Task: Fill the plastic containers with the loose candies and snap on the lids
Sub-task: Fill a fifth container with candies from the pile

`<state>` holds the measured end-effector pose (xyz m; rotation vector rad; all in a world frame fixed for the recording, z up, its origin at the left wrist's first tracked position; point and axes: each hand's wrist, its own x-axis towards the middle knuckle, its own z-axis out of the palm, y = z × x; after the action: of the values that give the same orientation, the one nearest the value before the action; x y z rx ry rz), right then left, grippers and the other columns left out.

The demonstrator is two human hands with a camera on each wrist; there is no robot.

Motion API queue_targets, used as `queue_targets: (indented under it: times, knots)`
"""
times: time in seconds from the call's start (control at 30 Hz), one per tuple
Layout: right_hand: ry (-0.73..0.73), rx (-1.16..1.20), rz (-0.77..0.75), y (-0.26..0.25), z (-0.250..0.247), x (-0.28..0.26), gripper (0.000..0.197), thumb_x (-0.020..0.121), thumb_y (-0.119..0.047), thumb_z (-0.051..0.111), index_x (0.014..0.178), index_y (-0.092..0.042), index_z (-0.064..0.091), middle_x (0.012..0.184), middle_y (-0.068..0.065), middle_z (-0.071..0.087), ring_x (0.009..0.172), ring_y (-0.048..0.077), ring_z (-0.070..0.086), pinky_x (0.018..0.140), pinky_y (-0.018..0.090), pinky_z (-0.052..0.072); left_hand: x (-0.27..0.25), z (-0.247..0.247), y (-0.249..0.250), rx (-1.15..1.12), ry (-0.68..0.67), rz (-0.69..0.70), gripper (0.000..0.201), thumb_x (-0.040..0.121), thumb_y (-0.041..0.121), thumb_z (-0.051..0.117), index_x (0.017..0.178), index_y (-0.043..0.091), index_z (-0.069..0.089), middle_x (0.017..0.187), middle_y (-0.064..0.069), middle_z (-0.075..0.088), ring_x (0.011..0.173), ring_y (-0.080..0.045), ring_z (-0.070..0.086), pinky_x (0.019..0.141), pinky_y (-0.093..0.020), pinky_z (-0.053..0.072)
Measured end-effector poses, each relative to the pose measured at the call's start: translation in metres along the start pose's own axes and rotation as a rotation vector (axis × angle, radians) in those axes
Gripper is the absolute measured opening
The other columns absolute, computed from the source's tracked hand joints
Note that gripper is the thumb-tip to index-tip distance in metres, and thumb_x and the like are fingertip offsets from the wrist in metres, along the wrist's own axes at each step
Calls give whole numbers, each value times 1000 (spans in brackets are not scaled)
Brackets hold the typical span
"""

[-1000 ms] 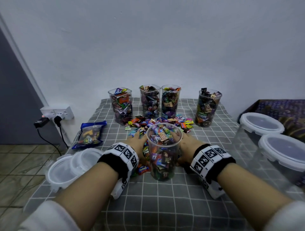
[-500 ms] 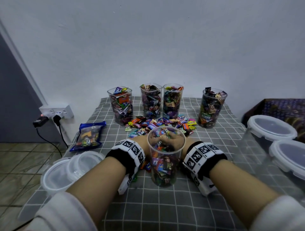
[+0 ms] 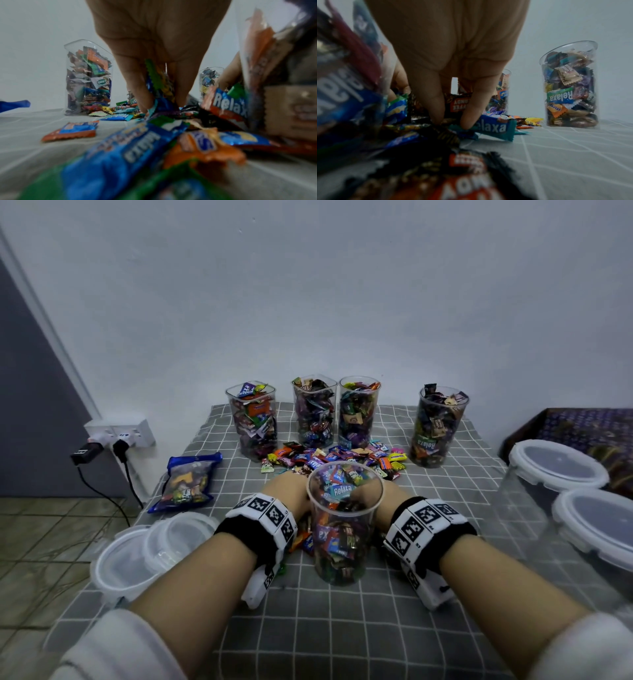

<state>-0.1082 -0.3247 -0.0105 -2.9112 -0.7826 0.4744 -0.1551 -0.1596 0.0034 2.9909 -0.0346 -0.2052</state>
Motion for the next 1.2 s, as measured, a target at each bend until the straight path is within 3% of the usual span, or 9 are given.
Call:
queue_targets:
  times: [0.17, 0.3, 0.37, 0.47, 0.67, 0.77, 0.87, 1.03, 1.2]
  knots:
    - [85, 9, 7, 5, -1, -8, 26, 94, -18, 47, 108, -6, 66, 108, 11, 67, 100, 28, 61, 92, 37, 49, -12, -7, 0, -77, 175, -9, 24, 94, 26, 49, 100, 10, 67, 102, -9, 67, 99, -27, 60, 72, -28, 41]
    - [152, 44, 25, 9, -5, -19, 24, 91, -16, 52, 109, -8, 66, 111, 9, 67, 103, 27, 59, 88, 30, 48, -19, -15, 1, -317, 351, -37, 19, 89, 26, 61, 99, 13, 71, 99, -5, 69, 94, -22, 60, 79, -30, 45]
    - [195, 138, 61, 13, -10, -25, 22, 89, -11, 55, 107, -9, 67, 108, 10, 67, 103, 26, 59, 80, 26, 46, -22, -20, 1, -408, 401, -56, 17, 87, 28, 64, 97, 17, 72, 96, -2, 69, 83, -19, 60, 75, -30, 48]
    - [244, 211, 71, 19, -18, -33, 24, 88, -11, 58, 110, -12, 67, 107, 11, 67, 104, 26, 59, 85, 30, 48, -24, -27, 1, -489, 470, -58, 10, 85, 27, 67, 91, 21, 73, 90, 0, 70, 70, -14, 57, 70, -31, 53]
    - [417, 323, 61, 31, -31, -43, 18, 81, -7, 63, 99, -7, 69, 98, 15, 66, 95, 27, 58, 77, 27, 43, -33, -38, 5, -607, 542, -43, 7, 86, 21, 66, 89, 19, 71, 84, -1, 68, 76, -16, 61, 67, -27, 49]
    - [477, 538, 28, 35, -39, -47, 12, 78, -1, 66, 90, -3, 69, 89, 17, 68, 87, 32, 62, 85, 44, 51, -38, -41, 5, -676, 553, -38, 6, 85, 21, 67, 89, 21, 71, 85, 0, 69, 79, -15, 63, 74, -32, 53]
    - [513, 661, -20, 32, -53, -58, 14, 79, 2, 68, 80, -12, 68, 83, 15, 68, 80, 31, 65, 82, 47, 54, -41, -42, 6, -725, 583, -12, 5, 84, 20, 68, 86, 22, 71, 88, 2, 70, 84, -13, 63, 80, -33, 53]
    - [534, 713, -129, 12, -80, -80, 28, 79, 1, 68, 68, -25, 62, 67, -1, 62, 63, 13, 58, 68, 31, 52, -46, -45, 9, -787, 602, -2, 11, 84, 18, 68, 80, 28, 67, 86, 3, 69, 85, -12, 64, 82, -32, 53]
    - [537, 391, -192, -13, -88, -90, 5, 82, -6, 65, 84, -10, 68, 79, 5, 61, 77, 17, 54, 66, 28, 41, -50, -47, 11, -808, 602, 6, 12, 84, 18, 68, 80, 29, 67, 86, 3, 69, 86, -12, 64, 83, -32, 53]
